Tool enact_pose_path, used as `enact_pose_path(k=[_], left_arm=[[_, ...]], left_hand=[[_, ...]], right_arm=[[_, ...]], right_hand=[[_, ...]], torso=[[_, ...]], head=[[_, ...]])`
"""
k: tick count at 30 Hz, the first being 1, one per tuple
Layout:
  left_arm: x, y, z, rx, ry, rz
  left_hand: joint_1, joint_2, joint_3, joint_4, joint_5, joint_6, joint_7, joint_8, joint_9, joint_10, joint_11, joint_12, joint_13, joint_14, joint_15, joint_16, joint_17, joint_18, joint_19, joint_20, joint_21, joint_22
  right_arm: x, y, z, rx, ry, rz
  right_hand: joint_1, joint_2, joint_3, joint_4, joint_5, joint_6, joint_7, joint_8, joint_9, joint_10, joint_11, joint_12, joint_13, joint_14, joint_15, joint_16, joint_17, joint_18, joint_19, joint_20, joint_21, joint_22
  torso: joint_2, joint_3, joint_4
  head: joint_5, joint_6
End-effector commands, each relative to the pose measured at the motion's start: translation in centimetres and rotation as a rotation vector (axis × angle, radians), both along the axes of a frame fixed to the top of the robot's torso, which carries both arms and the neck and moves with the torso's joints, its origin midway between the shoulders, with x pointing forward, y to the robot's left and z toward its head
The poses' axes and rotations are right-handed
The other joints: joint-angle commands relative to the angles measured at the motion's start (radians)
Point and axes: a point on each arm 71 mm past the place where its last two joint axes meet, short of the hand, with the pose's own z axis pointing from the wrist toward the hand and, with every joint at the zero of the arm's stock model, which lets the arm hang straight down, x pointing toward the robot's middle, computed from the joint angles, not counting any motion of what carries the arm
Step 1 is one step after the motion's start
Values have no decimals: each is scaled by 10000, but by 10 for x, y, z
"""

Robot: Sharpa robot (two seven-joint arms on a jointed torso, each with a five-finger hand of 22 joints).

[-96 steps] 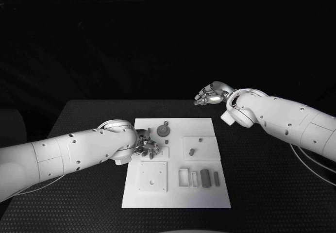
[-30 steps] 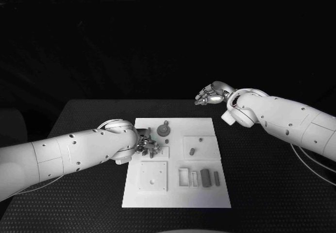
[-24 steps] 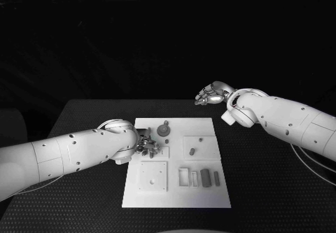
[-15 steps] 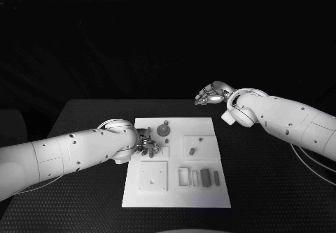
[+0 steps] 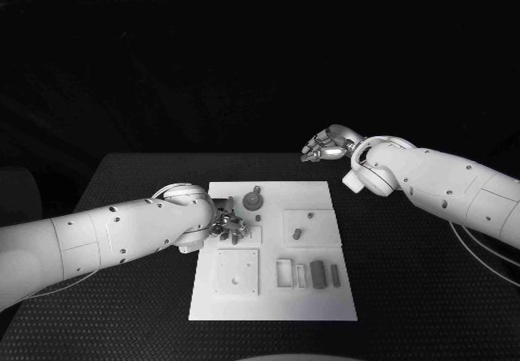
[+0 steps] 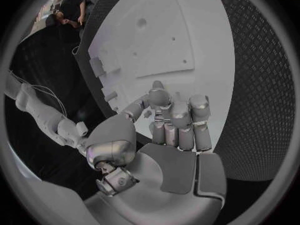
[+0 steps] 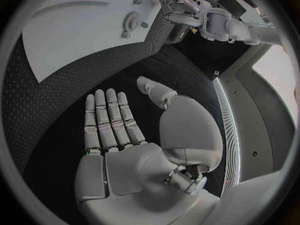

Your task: Assemble the parts on the task board

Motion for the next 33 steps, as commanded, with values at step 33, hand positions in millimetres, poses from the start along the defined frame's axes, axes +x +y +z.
enact_pose_path(k=[33], left_arm=[[1, -1, 1, 467, -549, -165]], left_hand=[[679, 730, 316, -286, 40, 35, 39, -3, 22, -13, -35, 33, -9, 9, -79, -13, -12, 37, 58, -1107, 13, 46]], right_arm=[[-1, 2, 0, -38, 15, 151]], right_hand=[[1, 45, -2, -66, 31, -95, -4, 43, -16, -8, 17, -55, -9, -88, 9, 52, -13, -91, -91, 5, -77, 30]], torso=[[0, -12, 9]], head=[[-37, 27]])
